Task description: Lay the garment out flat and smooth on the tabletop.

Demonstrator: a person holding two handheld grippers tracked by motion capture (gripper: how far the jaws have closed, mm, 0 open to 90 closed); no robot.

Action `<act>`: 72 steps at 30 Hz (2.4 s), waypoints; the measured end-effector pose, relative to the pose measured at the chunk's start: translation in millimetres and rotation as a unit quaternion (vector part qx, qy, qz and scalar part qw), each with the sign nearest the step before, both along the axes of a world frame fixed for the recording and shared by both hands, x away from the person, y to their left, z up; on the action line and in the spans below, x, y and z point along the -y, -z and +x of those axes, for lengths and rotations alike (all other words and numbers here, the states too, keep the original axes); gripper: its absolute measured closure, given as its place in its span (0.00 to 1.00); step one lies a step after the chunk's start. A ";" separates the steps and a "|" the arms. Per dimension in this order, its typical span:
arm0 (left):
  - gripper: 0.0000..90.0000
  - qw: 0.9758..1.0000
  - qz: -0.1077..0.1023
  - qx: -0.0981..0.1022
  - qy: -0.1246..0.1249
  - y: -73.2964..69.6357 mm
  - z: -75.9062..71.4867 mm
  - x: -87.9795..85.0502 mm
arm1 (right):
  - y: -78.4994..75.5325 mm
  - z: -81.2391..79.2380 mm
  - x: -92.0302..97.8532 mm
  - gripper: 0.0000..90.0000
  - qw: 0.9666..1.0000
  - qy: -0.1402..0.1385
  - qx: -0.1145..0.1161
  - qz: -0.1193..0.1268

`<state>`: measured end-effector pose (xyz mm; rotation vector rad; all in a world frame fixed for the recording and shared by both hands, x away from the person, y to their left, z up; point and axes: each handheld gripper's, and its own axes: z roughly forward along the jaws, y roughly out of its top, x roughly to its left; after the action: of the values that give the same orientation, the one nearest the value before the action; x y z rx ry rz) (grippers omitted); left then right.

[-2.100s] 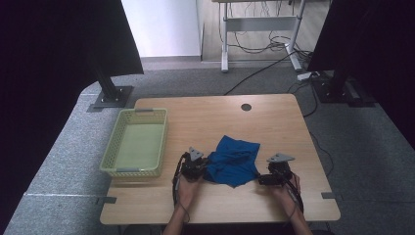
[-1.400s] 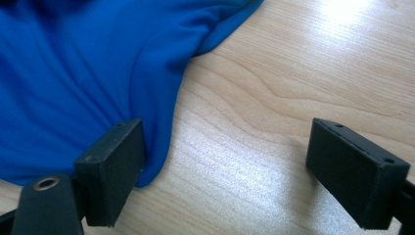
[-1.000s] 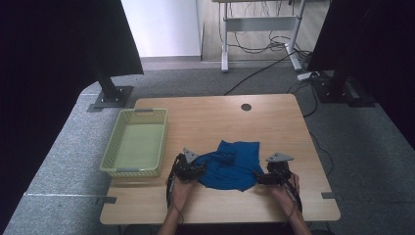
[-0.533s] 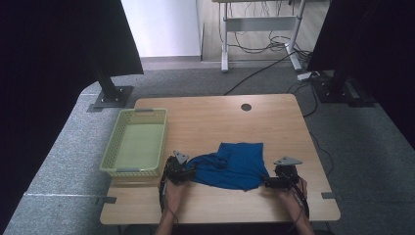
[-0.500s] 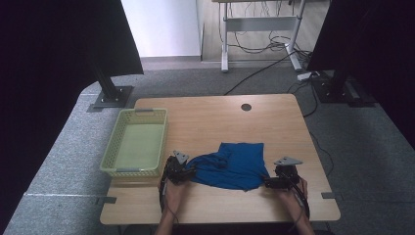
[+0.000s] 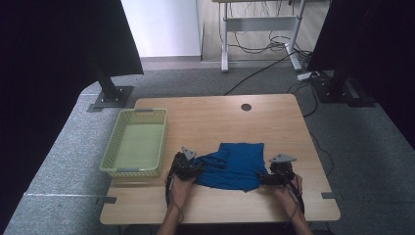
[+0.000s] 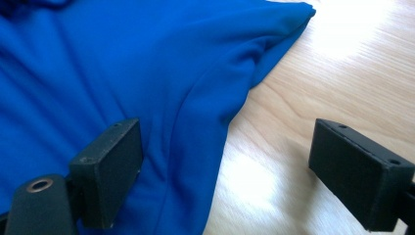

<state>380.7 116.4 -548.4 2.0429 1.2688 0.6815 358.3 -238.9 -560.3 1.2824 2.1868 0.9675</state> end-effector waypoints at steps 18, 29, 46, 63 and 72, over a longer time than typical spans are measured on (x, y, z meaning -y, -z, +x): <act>0.34 0.995 0.037 0.026 0.092 -3.0 -8.2 29.9 | -5.0 -2.2 -11.2 0.14 1.000 -0.029 0.006 0.011; 0.49 1.000 0.014 0.023 -0.011 -5.3 16.0 -5.1 | 0.9 -6.1 0.1 0.15 1.000 -0.017 -0.007 0.015; 0.42 0.997 -0.030 0.012 0.072 -11.9 -8.9 -7.9 | -5.1 -10.8 8.3 0.16 0.998 -0.041 0.005 0.039; 0.56 0.992 -0.026 -0.015 0.124 -9.3 -38.1 -22.1 | -10.9 -37.0 28.7 0.33 0.995 -0.077 -0.007 0.058; 0.73 0.992 -0.002 -0.024 0.126 -3.9 -46.1 -19.9 | -8.5 -45.1 24.1 0.63 0.994 -0.106 -0.014 0.030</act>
<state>334.5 136.4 -544.5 2.1794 1.0109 0.5152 313.2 -263.0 -551.8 1.1114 2.3689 1.1089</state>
